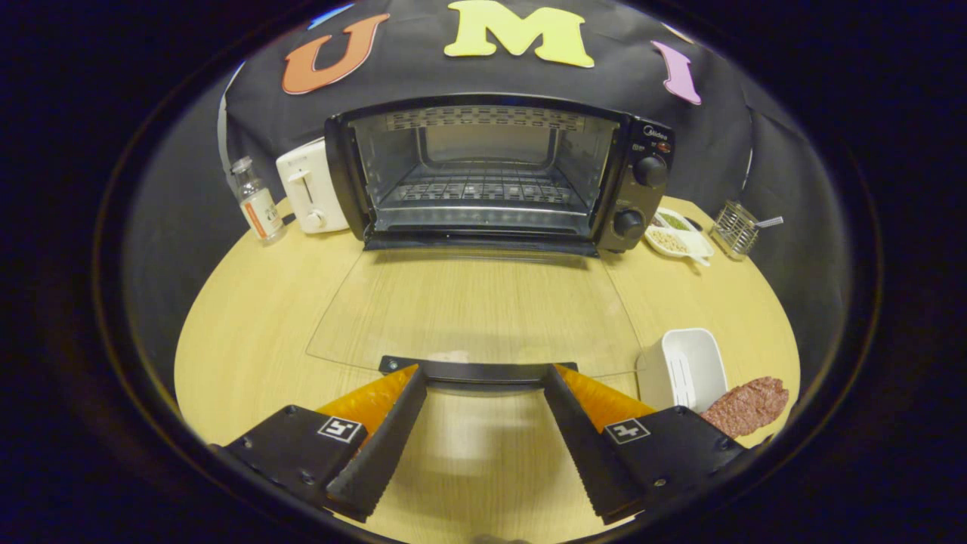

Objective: Open the toaster oven, put the food inside, and close the toaster oven door.

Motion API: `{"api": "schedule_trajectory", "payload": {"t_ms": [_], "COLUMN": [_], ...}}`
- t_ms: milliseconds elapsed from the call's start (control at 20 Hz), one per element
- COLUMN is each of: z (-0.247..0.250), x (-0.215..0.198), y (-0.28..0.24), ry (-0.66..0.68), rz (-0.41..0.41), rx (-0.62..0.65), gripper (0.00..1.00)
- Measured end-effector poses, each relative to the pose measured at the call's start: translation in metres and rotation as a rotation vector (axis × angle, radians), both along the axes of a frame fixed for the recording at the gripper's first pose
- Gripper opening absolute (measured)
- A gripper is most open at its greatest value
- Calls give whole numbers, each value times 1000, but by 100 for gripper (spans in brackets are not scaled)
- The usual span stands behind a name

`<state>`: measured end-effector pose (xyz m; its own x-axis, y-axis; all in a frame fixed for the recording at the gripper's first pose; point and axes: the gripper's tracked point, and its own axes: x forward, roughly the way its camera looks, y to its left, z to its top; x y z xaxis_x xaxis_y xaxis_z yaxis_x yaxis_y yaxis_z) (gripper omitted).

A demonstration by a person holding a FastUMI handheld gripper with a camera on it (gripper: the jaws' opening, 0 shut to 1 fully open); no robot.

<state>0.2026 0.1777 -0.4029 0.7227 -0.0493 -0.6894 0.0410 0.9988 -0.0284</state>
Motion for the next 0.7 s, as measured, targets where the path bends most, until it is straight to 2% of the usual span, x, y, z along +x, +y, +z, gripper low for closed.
{"api": "schedule_trajectory", "payload": {"t_ms": [100, 200, 300, 450, 700], "z": [3, 22, 39, 71, 105], "x": [-1, -2, -11, -18, -23], "y": [0, 1, -12, -52, -161], "ry": [-3, -62, -100, -169, -216], "rz": [19, 66, 111, 150, 194], "rx": [1, 26, -19, -59, -123], "gripper": [100, 100, 100, 100, 100]}}
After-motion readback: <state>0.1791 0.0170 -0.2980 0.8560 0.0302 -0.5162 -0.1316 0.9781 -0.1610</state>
